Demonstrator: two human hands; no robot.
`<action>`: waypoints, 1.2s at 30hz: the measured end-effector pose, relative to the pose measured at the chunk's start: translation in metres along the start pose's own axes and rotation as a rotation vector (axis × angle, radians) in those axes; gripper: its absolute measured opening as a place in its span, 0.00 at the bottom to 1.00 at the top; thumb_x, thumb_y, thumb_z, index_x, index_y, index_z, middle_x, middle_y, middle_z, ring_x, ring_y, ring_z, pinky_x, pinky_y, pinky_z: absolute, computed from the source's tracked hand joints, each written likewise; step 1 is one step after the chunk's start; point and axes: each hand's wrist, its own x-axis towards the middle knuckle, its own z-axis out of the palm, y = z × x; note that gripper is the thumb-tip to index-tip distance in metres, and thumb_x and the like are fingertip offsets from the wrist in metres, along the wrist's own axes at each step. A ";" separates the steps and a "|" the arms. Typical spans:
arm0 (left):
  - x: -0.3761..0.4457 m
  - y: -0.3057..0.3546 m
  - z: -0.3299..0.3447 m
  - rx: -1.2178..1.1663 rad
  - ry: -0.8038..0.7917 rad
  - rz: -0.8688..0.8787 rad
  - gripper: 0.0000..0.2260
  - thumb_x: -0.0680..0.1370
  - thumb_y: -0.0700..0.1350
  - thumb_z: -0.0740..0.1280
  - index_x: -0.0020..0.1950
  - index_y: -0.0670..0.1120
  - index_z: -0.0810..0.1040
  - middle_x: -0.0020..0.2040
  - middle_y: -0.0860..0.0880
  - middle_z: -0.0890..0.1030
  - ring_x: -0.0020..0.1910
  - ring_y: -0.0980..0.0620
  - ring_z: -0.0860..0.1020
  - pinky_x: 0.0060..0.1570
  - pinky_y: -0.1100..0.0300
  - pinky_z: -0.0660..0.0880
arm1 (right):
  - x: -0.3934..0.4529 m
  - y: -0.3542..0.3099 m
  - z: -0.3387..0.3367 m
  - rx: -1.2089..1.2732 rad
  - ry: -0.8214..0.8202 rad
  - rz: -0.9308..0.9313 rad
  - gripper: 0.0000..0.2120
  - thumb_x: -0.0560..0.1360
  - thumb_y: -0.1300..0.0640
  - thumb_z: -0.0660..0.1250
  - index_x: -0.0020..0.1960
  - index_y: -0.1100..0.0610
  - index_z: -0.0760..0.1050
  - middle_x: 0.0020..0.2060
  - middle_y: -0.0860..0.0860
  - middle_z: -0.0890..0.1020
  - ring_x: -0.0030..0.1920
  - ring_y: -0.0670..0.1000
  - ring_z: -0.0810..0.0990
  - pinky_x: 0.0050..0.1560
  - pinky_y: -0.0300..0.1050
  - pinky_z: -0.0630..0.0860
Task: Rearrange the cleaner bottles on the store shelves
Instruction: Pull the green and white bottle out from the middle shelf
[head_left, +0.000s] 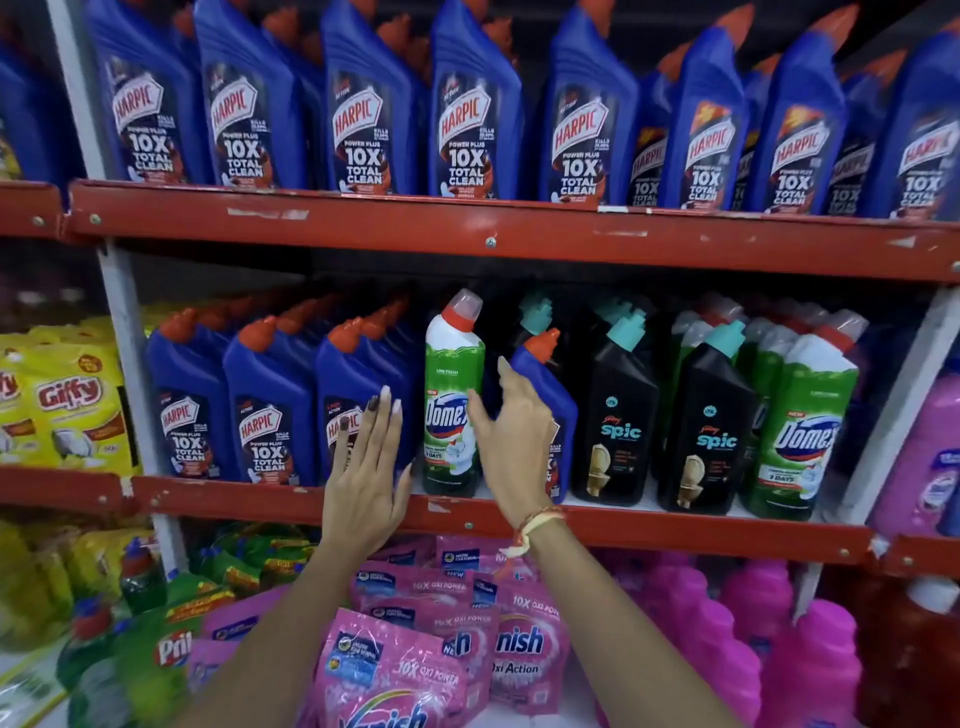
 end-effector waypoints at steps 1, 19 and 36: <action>-0.001 0.001 0.003 0.012 0.003 -0.013 0.29 0.83 0.52 0.53 0.81 0.39 0.55 0.82 0.42 0.53 0.81 0.48 0.50 0.80 0.49 0.45 | 0.000 -0.001 0.005 -0.006 -0.003 0.015 0.28 0.78 0.54 0.67 0.74 0.62 0.65 0.69 0.59 0.74 0.68 0.56 0.74 0.65 0.46 0.69; -0.008 0.000 0.032 0.088 0.056 -0.053 0.29 0.81 0.49 0.53 0.80 0.38 0.58 0.80 0.40 0.58 0.80 0.46 0.56 0.78 0.46 0.54 | 0.018 -0.014 0.077 0.046 0.213 0.193 0.41 0.66 0.47 0.77 0.72 0.59 0.63 0.62 0.56 0.74 0.61 0.57 0.75 0.57 0.51 0.74; -0.009 -0.002 0.033 0.074 0.099 -0.043 0.28 0.82 0.47 0.51 0.81 0.38 0.55 0.82 0.42 0.54 0.81 0.47 0.54 0.80 0.48 0.50 | -0.004 -0.013 0.007 0.169 0.319 0.065 0.40 0.60 0.37 0.77 0.67 0.50 0.69 0.57 0.45 0.81 0.56 0.46 0.80 0.49 0.36 0.70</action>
